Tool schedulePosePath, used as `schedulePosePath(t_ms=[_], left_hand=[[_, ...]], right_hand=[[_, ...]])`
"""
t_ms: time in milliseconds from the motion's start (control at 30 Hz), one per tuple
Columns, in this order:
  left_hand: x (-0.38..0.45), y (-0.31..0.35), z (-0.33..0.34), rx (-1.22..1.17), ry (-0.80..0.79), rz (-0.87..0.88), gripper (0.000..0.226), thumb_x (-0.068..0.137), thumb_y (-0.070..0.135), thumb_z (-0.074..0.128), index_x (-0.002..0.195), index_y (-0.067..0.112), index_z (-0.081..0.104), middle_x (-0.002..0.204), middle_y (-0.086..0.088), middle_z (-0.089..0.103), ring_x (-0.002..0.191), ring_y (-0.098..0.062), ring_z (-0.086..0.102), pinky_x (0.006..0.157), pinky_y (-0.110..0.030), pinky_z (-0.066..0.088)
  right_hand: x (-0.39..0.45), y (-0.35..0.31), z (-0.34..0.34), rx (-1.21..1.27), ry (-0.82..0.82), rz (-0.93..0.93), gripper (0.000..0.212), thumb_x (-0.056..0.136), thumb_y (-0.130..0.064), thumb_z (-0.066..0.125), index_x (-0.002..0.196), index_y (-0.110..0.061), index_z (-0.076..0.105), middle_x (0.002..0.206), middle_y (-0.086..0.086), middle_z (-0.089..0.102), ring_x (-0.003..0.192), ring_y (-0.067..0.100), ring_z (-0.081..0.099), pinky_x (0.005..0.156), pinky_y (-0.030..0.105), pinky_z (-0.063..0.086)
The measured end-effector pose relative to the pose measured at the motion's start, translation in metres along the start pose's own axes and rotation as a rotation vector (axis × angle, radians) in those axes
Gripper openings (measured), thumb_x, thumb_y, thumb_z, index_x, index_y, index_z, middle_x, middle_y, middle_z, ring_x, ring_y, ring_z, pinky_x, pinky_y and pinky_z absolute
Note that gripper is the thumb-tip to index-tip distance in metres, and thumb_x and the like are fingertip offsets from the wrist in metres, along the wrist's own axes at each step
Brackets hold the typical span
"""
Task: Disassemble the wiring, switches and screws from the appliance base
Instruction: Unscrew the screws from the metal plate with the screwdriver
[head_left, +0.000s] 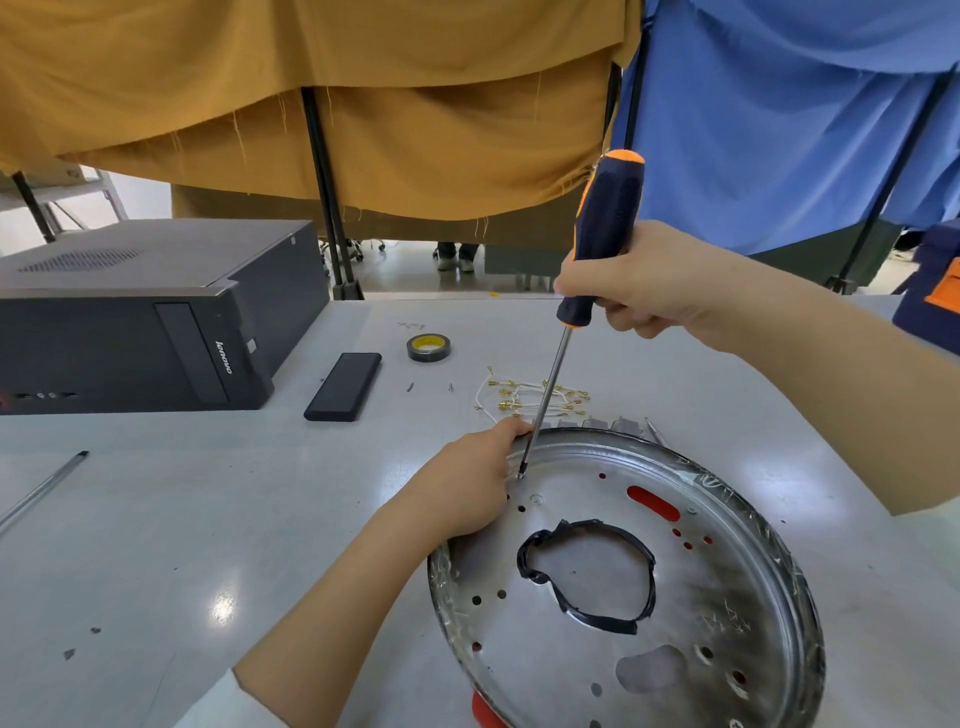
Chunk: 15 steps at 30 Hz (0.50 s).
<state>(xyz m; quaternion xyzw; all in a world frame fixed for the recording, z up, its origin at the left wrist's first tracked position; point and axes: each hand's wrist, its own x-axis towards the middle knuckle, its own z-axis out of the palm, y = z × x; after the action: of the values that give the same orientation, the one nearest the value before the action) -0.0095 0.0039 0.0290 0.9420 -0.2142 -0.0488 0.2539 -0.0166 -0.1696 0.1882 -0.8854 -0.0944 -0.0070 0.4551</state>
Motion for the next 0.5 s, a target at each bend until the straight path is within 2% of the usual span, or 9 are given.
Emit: schedulePosePath(t_ms=[100, 167, 233, 333, 400, 500], left_hand=[[0.0, -0.001, 0.0, 0.002, 0.002, 0.004, 0.055, 0.09, 0.006, 0.042, 0.138, 0.032, 0.033, 0.109, -0.004, 0.061, 0.086, -0.022, 0.05, 0.073, -0.031, 0.04], [-0.001, 0.0, 0.0, 0.008, 0.004, 0.011, 0.056, 0.09, 0.006, 0.043, 0.138, 0.033, 0.032, 0.109, -0.004, 0.061, 0.084, -0.021, 0.049, 0.072, -0.03, 0.039], [-0.003, 0.001, -0.001, -0.012, 0.013, 0.02, 0.057, 0.089, 0.006, 0.043, 0.137, 0.034, 0.03, 0.115, -0.002, 0.06, 0.09, -0.023, 0.052, 0.076, -0.032, 0.043], [-0.005, 0.002, -0.002, -0.09, 0.047, 0.038, 0.046, 0.088, 0.008, 0.042, 0.126, 0.033, 0.035, 0.13, 0.005, 0.054, 0.103, -0.02, 0.055, 0.081, -0.029, 0.042], [-0.006, 0.002, -0.002, -0.117, 0.094, 0.058, 0.038, 0.086, 0.013, 0.047, 0.117, 0.034, 0.04, 0.127, 0.011, 0.053, 0.099, -0.013, 0.055, 0.078, -0.024, 0.039], [-0.008, 0.002, -0.002, -0.121, 0.184, 0.061, 0.039, 0.081, 0.027, 0.063, 0.114, 0.038, 0.046, 0.122, 0.02, 0.053, 0.1, -0.003, 0.05, 0.08, -0.02, 0.039]], right_hand=[[-0.001, -0.002, -0.003, 0.013, -0.034, 0.024, 0.018, 0.079, -0.028, 0.066, 0.076, -0.022, 0.049, 0.059, -0.006, 0.037, 0.048, 0.009, 0.027, 0.04, 0.018, 0.021], [-0.002, 0.0, -0.001, -0.027, 0.004, 0.031, 0.03, 0.077, -0.044, 0.071, 0.071, -0.024, 0.05, 0.05, -0.01, 0.039, 0.042, 0.007, 0.029, 0.038, 0.017, 0.024], [-0.002, 0.002, 0.004, -0.088, 0.084, 0.001, 0.039, 0.077, -0.051, 0.071, 0.065, -0.023, 0.046, 0.04, -0.012, 0.037, 0.036, 0.007, 0.029, 0.035, 0.016, 0.026], [-0.003, 0.005, 0.008, -0.044, 0.148, -0.03, 0.034, 0.082, -0.034, 0.068, 0.064, -0.02, 0.043, 0.037, -0.012, 0.033, 0.035, 0.008, 0.027, 0.034, 0.016, 0.025], [-0.005, 0.005, 0.009, -0.023, 0.158, -0.041, 0.029, 0.082, -0.026, 0.066, 0.065, -0.019, 0.043, 0.038, -0.011, 0.033, 0.036, 0.008, 0.026, 0.035, 0.017, 0.024], [-0.007, 0.005, 0.009, -0.036, 0.152, -0.063, 0.024, 0.081, -0.024, 0.064, 0.067, -0.019, 0.045, 0.038, -0.012, 0.034, 0.036, 0.006, 0.027, 0.037, 0.018, 0.026]])
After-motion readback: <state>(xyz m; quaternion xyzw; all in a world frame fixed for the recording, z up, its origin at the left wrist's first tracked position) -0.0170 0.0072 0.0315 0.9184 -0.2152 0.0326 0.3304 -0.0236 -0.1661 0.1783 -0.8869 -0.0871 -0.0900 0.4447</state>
